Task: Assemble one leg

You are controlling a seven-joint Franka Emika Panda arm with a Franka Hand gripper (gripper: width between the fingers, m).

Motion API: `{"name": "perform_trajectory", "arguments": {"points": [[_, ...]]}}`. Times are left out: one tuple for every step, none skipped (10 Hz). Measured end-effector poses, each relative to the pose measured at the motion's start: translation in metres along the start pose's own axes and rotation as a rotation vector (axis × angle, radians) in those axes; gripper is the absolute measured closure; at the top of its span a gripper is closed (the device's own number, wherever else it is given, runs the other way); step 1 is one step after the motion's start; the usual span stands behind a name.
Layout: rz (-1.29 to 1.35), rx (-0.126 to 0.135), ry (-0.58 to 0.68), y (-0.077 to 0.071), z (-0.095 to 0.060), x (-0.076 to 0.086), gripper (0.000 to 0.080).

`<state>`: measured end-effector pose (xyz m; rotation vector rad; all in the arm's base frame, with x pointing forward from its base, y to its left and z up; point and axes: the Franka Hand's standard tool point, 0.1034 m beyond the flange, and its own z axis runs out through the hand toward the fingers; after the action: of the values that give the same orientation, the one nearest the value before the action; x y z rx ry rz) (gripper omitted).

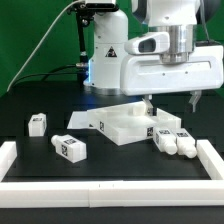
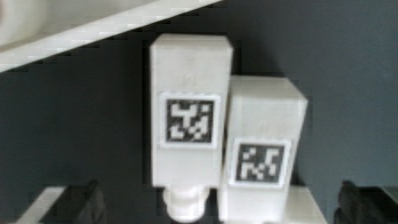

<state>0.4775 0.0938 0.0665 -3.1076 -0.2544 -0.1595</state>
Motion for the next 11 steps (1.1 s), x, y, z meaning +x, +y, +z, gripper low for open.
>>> {"name": "perform_trajectory", "arguments": {"points": [[0.001, 0.000, 0.001, 0.000, 0.000, 0.000, 0.0151], [0.000, 0.000, -0.001, 0.000, 0.000, 0.000, 0.0151], [0.000, -0.001, -0.003, 0.001, 0.002, -0.002, 0.0151], [-0.013, -0.005, -0.003, 0.006, 0.011, -0.008, 0.0151], [-0.001, -0.006, -0.015, 0.013, 0.020, -0.012, 0.0151], [-0.004, -0.007, -0.023, 0.012, 0.028, -0.015, 0.0151], [-0.013, -0.008, -0.011, 0.009, 0.031, -0.015, 0.0151], [-0.029, -0.009, 0.006, 0.002, 0.035, -0.016, 0.0151], [-0.045, -0.009, 0.013, -0.006, 0.037, -0.019, 0.0151], [-0.045, -0.007, 0.014, -0.009, 0.034, -0.018, 0.0151], [-0.045, -0.008, 0.013, -0.008, 0.034, -0.018, 0.0151]]}}
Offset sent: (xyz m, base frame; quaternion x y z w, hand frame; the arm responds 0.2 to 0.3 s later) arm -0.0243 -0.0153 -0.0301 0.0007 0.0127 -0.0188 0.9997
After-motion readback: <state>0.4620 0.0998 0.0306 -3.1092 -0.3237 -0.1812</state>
